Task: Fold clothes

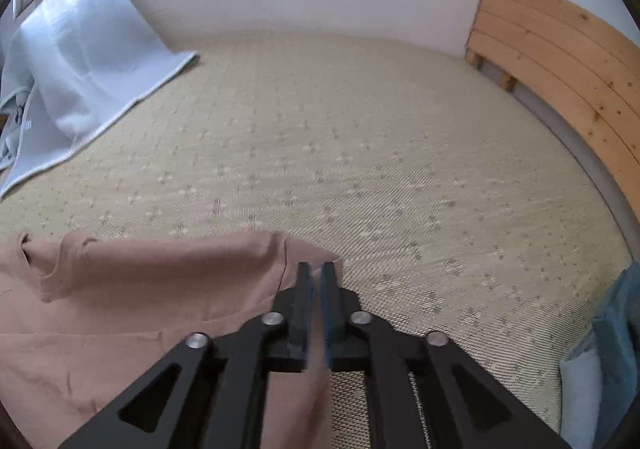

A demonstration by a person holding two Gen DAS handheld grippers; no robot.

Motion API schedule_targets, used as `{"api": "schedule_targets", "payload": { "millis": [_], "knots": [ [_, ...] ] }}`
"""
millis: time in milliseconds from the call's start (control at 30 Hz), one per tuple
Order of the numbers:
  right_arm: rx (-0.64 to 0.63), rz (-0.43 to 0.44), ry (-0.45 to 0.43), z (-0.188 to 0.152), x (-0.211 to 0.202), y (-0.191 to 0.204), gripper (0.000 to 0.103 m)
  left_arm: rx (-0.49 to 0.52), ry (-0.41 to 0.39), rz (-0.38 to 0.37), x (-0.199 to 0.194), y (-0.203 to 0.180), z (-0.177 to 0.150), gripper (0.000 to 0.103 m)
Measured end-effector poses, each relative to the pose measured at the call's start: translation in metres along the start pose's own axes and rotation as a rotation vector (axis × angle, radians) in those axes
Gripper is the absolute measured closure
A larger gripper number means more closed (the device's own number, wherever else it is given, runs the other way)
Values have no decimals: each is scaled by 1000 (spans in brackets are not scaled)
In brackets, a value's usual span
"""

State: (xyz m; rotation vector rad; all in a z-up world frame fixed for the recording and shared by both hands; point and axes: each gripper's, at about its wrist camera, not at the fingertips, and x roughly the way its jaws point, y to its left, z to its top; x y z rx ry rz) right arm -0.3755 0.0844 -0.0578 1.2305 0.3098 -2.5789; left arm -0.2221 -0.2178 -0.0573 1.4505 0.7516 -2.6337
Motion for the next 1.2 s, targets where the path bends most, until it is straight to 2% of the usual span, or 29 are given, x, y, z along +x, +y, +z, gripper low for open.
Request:
{"api": "schedule_targets", "payload": {
  "millis": [33, 67, 133, 200, 267, 433, 500, 567, 633, 700, 767, 800, 833, 867, 933, 967, 1000, 1033, 1200],
  "knots": [
    [1, 24, -3, 1, -1, 0, 66, -2, -3, 0, -2, 1, -1, 102],
    [7, 50, -14, 1, -3, -2, 54, -3, -5, 0, -4, 1, -2, 102],
    [50, 109, -52, 3, -14, -11, 51, -4, -13, 3, -9, 2, -3, 102],
    [83, 125, -56, 4, -17, -19, 47, -3, -11, 18, -8, 3, -5, 102],
    [103, 135, -48, 5, -18, -26, 46, -5, -4, 30, -7, 5, -7, 102],
    [64, 184, 70, -11, -1, -36, 48, -29, 0, 76, -4, 14, -10, 102],
    [52, 186, 79, -17, 4, -37, 52, -36, -3, 101, -4, 19, -10, 102],
    [51, 189, 87, -19, 7, -38, 62, -47, 1, 90, -3, 24, -12, 102],
    [37, 166, 95, -21, 10, -35, 67, -55, -2, 75, -3, 28, -13, 102],
    [36, 116, 89, -24, 8, -34, 67, -83, -18, 55, -9, 33, -13, 102],
    [65, 127, 76, -26, 0, -39, 67, -100, -38, 22, -21, 38, -14, 98],
    [80, 139, 62, -29, -8, -42, 66, -105, -44, 12, -28, 42, -15, 91],
    [87, 151, 43, -31, -19, -44, 66, -109, -51, 4, -35, 45, -16, 77],
    [90, 162, 21, -34, -32, -47, 66, -111, -65, -14, -44, 48, -18, 68],
    [95, 189, -25, -39, -60, -50, 65, -112, -107, -73, -66, 54, -24, 40],
    [97, 200, -46, -44, -77, -51, 64, -111, -128, -92, -79, 55, -31, 33],
    [98, 213, -65, -48, -93, -51, 64, -111, -147, -100, -94, 55, -40, 22],
    [95, 230, -80, -51, -109, -50, 62, -111, -165, -107, -108, 56, -50, 19],
    [28, 334, -187, -85, -207, -32, 48, -109, -255, -143, -179, 59, -95, 18]
  ]
}}
